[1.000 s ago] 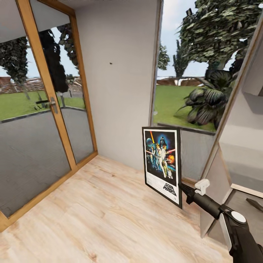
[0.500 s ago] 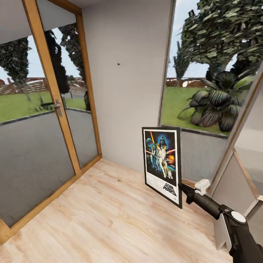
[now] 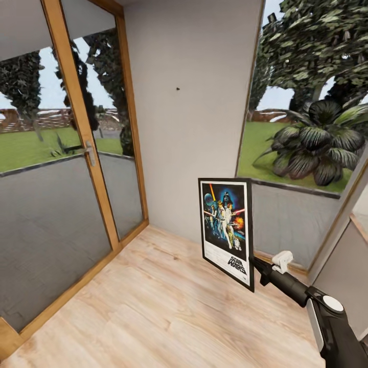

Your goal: Pick up the poster from the kitchen countertop and hang it on one of the wall nails in the kitchen.

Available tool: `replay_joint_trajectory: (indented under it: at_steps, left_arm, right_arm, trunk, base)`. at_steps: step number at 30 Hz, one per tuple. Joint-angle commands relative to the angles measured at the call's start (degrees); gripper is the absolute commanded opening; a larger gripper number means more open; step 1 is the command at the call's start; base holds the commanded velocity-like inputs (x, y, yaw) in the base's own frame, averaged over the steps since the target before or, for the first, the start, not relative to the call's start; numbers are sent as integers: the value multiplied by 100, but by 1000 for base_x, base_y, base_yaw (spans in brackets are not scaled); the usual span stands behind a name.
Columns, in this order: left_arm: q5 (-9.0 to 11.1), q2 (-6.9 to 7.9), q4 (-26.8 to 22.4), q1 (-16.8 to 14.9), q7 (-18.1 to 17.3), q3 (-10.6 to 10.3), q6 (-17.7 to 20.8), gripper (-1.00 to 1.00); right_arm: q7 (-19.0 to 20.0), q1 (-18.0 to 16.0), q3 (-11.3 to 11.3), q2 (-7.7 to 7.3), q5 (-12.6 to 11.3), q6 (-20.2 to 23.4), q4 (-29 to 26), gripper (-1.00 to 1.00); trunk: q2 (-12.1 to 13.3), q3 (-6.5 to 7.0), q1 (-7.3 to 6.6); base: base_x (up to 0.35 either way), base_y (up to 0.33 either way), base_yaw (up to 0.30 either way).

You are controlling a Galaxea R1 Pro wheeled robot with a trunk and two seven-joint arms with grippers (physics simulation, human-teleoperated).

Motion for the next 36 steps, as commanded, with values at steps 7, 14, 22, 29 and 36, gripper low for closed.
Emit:
replay_joint_trajectory:
  at_steps: [7, 14, 22, 29, 36]
  left_arm:
    - [43, 1, 0, -6, -10, -56, -24, 100]
    - [41, 0, 0, -6, -10, -60, -24, 100]
    - [41, -1, 0, -8, -11, -64, -24, 100]
    - [-84, -1, -7, -8, -8, -81, -24, 100]
    - [-292, -8, -12, -8, -3, -95, -24, 100]
  right_arm:
    - [53, -8, -16, 5, 26, 28, -9, -100]
    - [53, -8, -18, 5, 26, 28, -9, -100]
    - [53, -8, -16, 4, 26, 31, -13, -100]
    - [53, -8, -16, 5, 26, 28, -11, -100]
    - [53, -8, -16, 5, 26, 28, -10, -100]
  trunk:
    - [-13, -13, 6]
    - [-13, -13, 6]
    - [-13, -13, 6]
    - [-13, -13, 6]
    - [-13, -13, 6]
  base:
    - [216, 307, 0]
    - [216, 307, 0]
    - [216, 308, 0]
    - [216, 308, 0]
    - [217, 307, -8]
